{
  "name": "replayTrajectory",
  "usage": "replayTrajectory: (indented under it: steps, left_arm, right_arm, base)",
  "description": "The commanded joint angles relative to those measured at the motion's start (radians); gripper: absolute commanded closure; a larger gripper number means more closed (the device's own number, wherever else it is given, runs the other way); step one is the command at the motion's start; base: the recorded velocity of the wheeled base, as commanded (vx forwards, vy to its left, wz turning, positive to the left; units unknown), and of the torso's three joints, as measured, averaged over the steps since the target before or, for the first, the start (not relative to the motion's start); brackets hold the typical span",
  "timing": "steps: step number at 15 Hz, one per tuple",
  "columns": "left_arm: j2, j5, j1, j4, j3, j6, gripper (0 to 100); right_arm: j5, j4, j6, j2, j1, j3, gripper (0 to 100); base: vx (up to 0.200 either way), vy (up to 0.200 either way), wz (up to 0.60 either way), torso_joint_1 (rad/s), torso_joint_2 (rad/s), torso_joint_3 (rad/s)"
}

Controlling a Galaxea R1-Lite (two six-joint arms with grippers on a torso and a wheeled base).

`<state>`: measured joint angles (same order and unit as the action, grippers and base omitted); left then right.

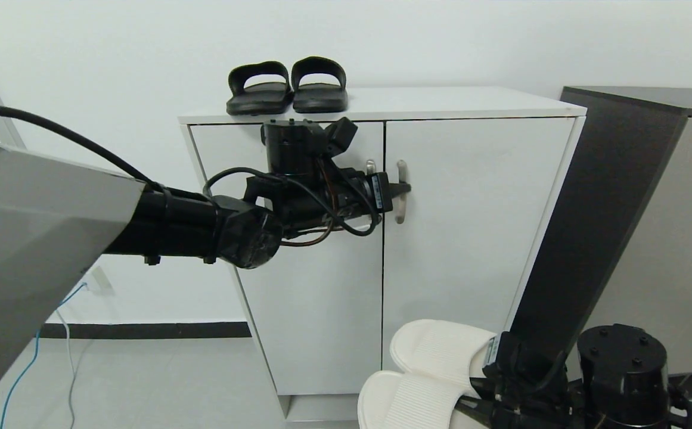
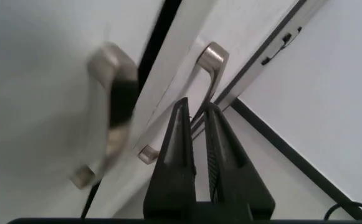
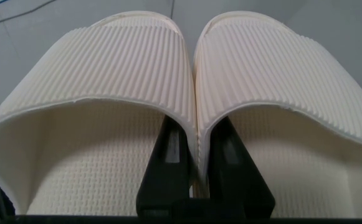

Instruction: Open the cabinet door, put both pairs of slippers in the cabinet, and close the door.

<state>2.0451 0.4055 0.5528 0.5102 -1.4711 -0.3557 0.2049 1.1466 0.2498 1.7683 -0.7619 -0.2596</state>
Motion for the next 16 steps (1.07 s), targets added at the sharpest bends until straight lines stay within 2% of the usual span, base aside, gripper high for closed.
replayTrajectory:
  steps: [1,8,12,14,16]
  left_arm:
    - [-0.068,0.001,0.024,0.002,0.055,-0.002,100]
    - [-0.226,-0.002,0.053,0.007,0.221,0.003,100]
    - [-0.304,-0.007,0.039,0.013,0.296,-0.002,100]
    - [-0.290,-0.008,0.010,0.033,0.288,-0.002,100]
    - [-0.227,0.001,-0.007,0.053,0.225,-0.012,100]
  right_arm:
    - [0.008,0.010,0.000,-0.003,-0.011,0.016,100]
    - [0.008,0.018,0.000,0.003,-0.014,0.006,100]
    - [0.010,0.018,0.000,0.005,-0.017,-0.001,100]
    - [0.010,0.018,0.000,0.005,-0.023,0.000,100]
    - [0.010,0.018,0.000,0.005,-0.031,0.000,100]
  base:
    - [0.000,0.000,0.00,0.000,0.00,0.000]
    - [0.000,0.000,0.00,0.000,0.00,0.000]
    - [0.000,0.000,0.00,0.000,0.00,0.000]
    - [0.000,0.000,0.00,0.000,0.00,0.000]
    - [0.000,0.000,0.00,0.000,0.00,0.000]
